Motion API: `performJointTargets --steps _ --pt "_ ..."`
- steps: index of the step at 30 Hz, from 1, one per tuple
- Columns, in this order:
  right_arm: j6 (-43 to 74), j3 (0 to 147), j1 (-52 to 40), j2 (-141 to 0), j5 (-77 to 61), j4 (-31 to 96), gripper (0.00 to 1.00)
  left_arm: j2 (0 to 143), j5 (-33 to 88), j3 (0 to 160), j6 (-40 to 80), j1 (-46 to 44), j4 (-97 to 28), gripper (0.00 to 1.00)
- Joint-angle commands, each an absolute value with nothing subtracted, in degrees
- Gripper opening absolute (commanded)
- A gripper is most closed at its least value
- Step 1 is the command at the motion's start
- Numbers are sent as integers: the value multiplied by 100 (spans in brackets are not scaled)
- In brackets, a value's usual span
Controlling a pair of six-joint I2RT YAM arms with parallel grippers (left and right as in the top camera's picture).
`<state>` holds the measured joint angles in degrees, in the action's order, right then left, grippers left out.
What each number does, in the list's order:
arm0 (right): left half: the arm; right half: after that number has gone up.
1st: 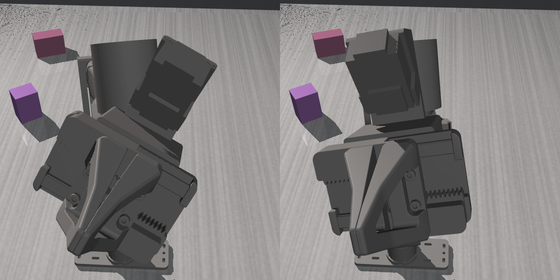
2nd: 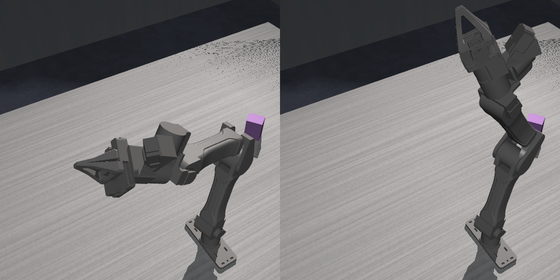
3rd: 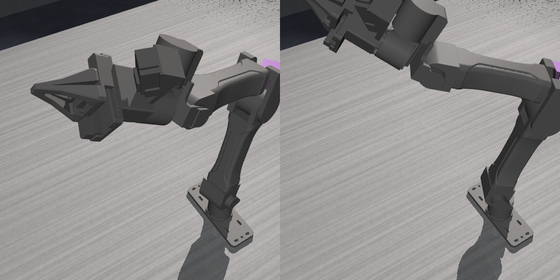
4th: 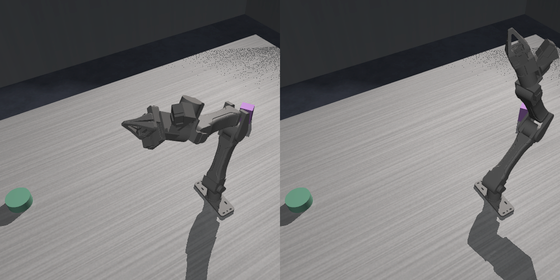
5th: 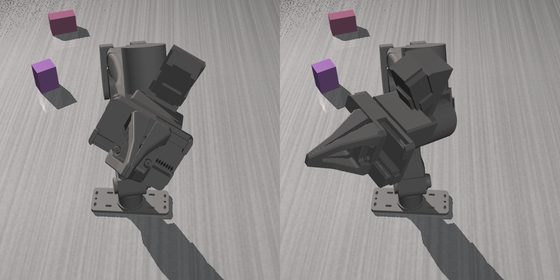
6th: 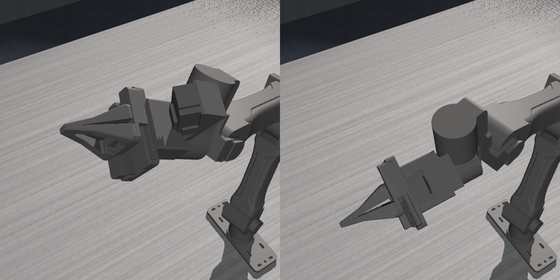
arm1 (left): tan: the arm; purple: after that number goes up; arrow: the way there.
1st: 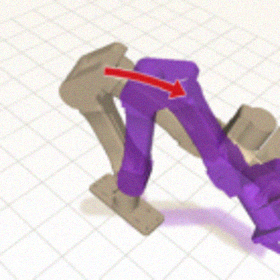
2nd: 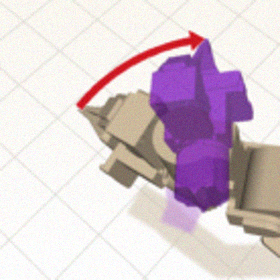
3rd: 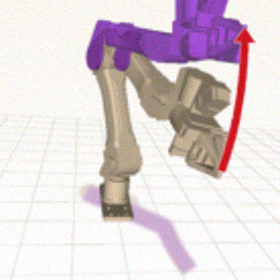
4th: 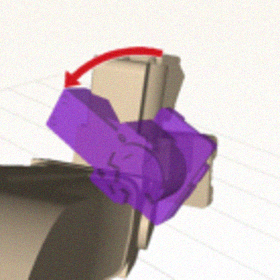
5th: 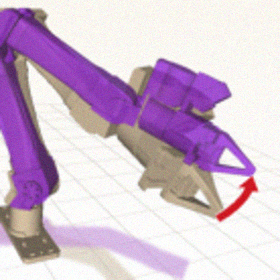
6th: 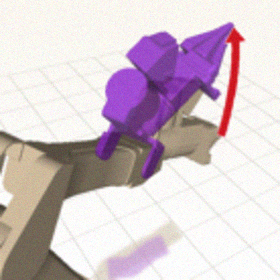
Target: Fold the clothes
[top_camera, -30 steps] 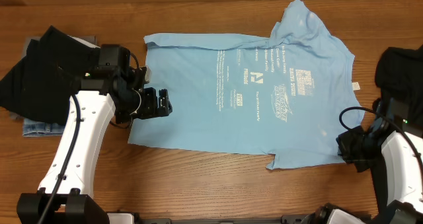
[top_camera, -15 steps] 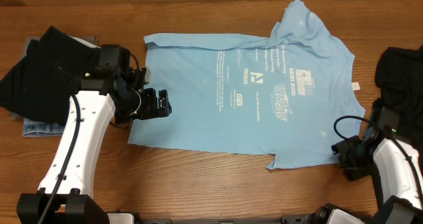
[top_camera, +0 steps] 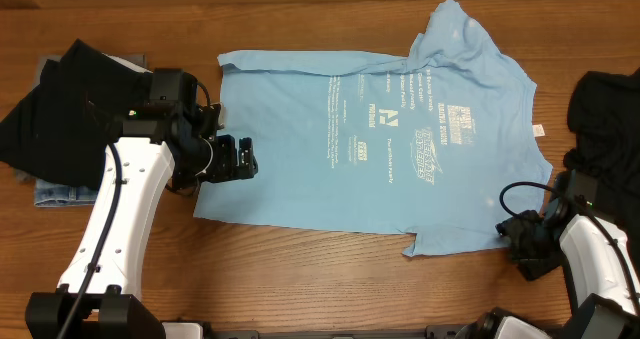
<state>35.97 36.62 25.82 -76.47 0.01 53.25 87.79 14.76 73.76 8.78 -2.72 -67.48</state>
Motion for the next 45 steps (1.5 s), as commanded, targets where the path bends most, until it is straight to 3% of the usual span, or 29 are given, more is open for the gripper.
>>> performJointTargets --steps 1,6,8,12,18,26,28,31,33,45 --pt "3555 3618 2600 -7631 -58 5175 67 8764 1295 7387 821 -266 -6746 100" --pt "3557 3380 2600 -7631 -204 4880 64 8764 1293 7387 816 -266 -6748 100" --pt "3557 3321 2600 -7631 -255 4847 58 8764 1293 7387 816 -266 -6751 100" --pt "3555 3323 2600 -7631 -266 4888 24 8764 1291 7387 816 -263 -6753 100" --pt "3555 3402 2600 -7631 -257 5109 4 8764 1291 7387 816 -263 -6751 100" --pt "3406 4121 2600 -7631 -211 5594 4 8764 1293 7387 816 -263 -6748 100" --pt "3406 4154 2602 -7631 -217 5588 13 8764 1291 7387 816 -263 -6751 100" --pt "3404 4134 2600 -7631 -198 5566 38 8764 1293 7387 816 -263 -6753 100" --pt "3406 4016 2600 -7631 -198 5415 45 8764 1291 7387 816 -263 -6748 100" --pt "3406 3260 2600 -7631 -266 4464 44 8764 1293 7384 816 -263 -6772 100"
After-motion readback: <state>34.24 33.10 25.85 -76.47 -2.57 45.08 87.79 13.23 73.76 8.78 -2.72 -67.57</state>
